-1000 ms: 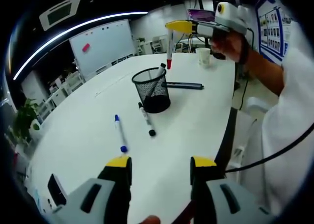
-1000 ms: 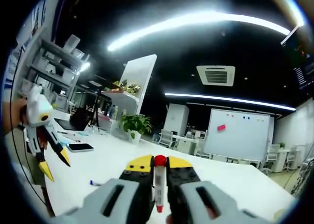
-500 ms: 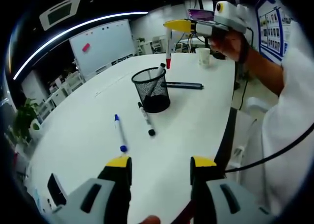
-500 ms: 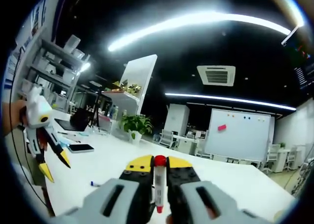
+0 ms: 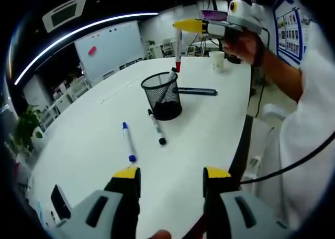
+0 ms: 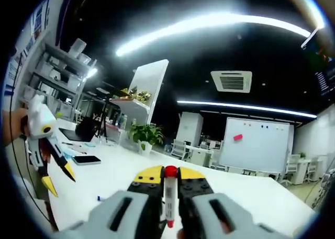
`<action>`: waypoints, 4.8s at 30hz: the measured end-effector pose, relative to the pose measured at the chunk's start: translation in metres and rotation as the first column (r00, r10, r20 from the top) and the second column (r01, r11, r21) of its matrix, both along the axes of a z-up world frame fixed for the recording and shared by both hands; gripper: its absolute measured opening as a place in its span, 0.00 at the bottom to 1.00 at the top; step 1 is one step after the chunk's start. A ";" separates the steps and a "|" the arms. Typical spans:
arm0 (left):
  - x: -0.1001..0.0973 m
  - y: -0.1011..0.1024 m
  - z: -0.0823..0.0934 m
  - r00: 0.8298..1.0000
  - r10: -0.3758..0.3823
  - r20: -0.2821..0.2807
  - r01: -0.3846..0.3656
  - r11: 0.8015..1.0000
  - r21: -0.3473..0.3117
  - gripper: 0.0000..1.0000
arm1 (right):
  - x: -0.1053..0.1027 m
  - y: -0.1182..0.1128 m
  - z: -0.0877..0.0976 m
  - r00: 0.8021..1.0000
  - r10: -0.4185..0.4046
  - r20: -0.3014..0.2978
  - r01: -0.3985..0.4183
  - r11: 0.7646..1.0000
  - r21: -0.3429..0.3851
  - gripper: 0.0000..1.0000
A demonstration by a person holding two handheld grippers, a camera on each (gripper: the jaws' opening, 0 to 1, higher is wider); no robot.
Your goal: Place the scattered laser pointers and whiteboard markers into the pen holder and stack the scattered paper cups together
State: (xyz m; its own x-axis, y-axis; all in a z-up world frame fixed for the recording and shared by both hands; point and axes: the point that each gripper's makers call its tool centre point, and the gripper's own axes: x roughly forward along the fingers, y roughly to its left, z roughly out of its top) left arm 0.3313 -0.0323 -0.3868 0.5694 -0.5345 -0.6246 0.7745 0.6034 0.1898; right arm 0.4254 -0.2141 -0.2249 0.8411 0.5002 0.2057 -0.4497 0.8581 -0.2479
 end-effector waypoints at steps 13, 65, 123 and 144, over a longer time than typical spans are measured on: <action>0.001 0.002 0.000 1.000 0.001 -0.001 -0.001 1.000 0.003 0.49 | 0.002 0.001 0.005 1.000 0.007 0.017 -0.007 1.000 -0.007 0.10; 0.000 0.005 -0.001 1.000 0.016 0.003 -0.016 1.000 0.001 0.49 | 0.007 0.020 0.019 0.998 0.047 0.037 -0.048 0.999 0.003 0.10; 0.002 0.005 -0.002 1.000 0.007 -0.002 -0.007 1.000 0.003 0.49 | 0.002 0.036 0.024 0.995 0.083 0.052 -0.084 0.996 0.016 0.10; 0.004 0.004 -0.003 1.000 0.005 -0.004 -0.005 1.000 0.004 0.49 | 0.000 0.040 0.015 0.994 0.105 0.025 -0.105 0.994 0.007 0.10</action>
